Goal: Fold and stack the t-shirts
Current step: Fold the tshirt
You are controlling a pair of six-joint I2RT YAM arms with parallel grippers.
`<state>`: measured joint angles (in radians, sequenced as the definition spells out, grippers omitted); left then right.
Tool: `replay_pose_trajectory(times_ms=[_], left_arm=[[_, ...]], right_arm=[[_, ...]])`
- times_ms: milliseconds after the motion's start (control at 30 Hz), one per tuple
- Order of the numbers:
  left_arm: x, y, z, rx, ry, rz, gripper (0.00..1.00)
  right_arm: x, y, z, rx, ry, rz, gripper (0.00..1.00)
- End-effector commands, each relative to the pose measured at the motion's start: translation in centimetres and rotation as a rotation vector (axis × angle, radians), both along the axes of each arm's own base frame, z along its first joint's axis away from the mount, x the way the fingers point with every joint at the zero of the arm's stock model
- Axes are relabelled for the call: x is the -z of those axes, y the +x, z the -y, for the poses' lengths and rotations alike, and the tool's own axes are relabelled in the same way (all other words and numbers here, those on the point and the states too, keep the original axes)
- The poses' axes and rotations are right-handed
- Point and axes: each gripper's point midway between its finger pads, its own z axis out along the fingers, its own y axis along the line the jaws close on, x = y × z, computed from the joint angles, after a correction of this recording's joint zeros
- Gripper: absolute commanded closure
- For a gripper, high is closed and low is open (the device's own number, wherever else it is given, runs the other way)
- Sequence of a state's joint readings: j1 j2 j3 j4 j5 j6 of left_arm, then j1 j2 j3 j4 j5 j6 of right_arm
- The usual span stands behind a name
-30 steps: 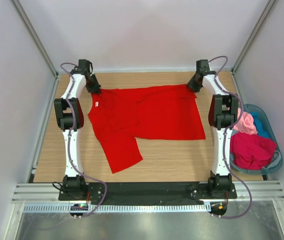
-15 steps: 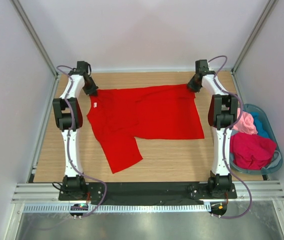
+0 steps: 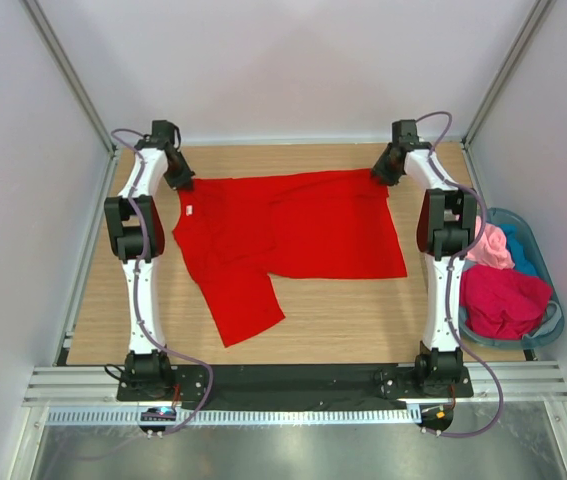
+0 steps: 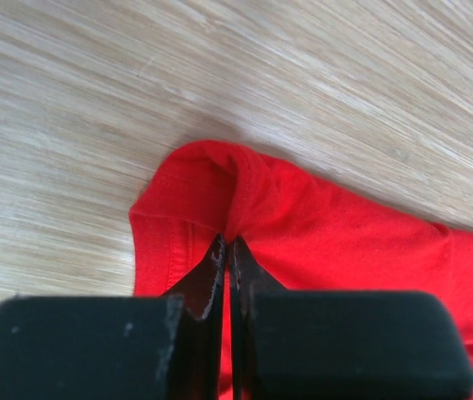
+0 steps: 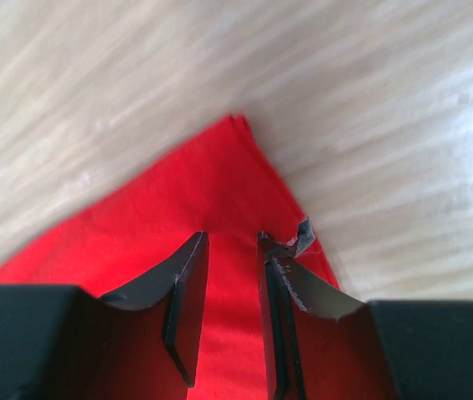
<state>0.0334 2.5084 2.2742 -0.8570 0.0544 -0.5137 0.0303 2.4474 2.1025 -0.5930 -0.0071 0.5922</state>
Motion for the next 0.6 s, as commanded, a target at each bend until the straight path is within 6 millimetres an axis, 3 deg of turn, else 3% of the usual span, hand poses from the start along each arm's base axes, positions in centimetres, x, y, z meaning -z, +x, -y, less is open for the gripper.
replay_pose_trajectory(times_ms=[0, 33, 67, 133, 200, 267, 300, 333, 367, 400, 433, 500, 567], left_arm=[[-2.6, 2.2, -0.7, 0.041, 0.02, 0.104, 0.99], [-3.3, 2.6, -0.2, 0.071, 0.006, 0.125, 0.89], [-4.0, 2.7, -0.1, 0.085, 0.003, 0.139, 0.85], [-5.1, 2.7, 0.3, 0.111, -0.006, 0.158, 0.77], [-8.2, 2.3, 0.6, 0.131, 0.015, 0.206, 0.72], [-9.6, 1.3, 0.1, 0.123, 0.057, 0.205, 0.65], [-11.8, 0.7, 0.2, 0.115, 0.075, 0.23, 0.64], [-12.1, 0.0, 0.4, 0.112, 0.078, 0.219, 0.63], [-11.2, -1.1, 1.2, 0.124, 0.05, 0.183, 0.63], [-12.5, -1.9, 1.6, 0.125, 0.029, 0.197, 0.63], [-11.9, -3.2, 3.7, 0.164, 0.011, 0.162, 0.64], [-9.4, -6.2, 5.0, 0.202, 0.012, 0.064, 0.64], [-9.6, -8.1, 6.8, 0.244, 0.002, 0.062, 0.64]], right_arm=[[-4.9, -1.0, -1.2, -0.074, 0.024, 0.067, 0.63], [-5.1, -1.7, -1.7, -0.09, 0.026, 0.067, 0.63], [-5.9, -1.6, -1.8, -0.097, 0.024, 0.085, 0.63], [-5.3, -2.7, -1.9, -0.106, 0.024, 0.061, 0.63], [-5.5, -3.6, -1.9, -0.114, 0.026, 0.055, 0.64], [-5.4, -4.3, -2.1, -0.126, 0.035, 0.041, 0.64], [-5.8, -4.6, -2.2, -0.133, 0.038, 0.043, 0.63], [-6.0, -4.8, -2.3, -0.138, 0.038, 0.043, 0.64], [-5.7, -5.2, -2.3, -0.141, 0.037, 0.03, 0.64], [-5.6, -5.6, -2.4, -0.146, 0.034, 0.019, 0.63], [-5.6, -5.9, -2.4, -0.144, 0.034, 0.013, 0.63], [-4.5, -6.9, -2.3, -0.14, 0.03, -0.019, 0.64], [-3.6, -8.1, -2.2, -0.137, 0.029, -0.048, 0.64]])
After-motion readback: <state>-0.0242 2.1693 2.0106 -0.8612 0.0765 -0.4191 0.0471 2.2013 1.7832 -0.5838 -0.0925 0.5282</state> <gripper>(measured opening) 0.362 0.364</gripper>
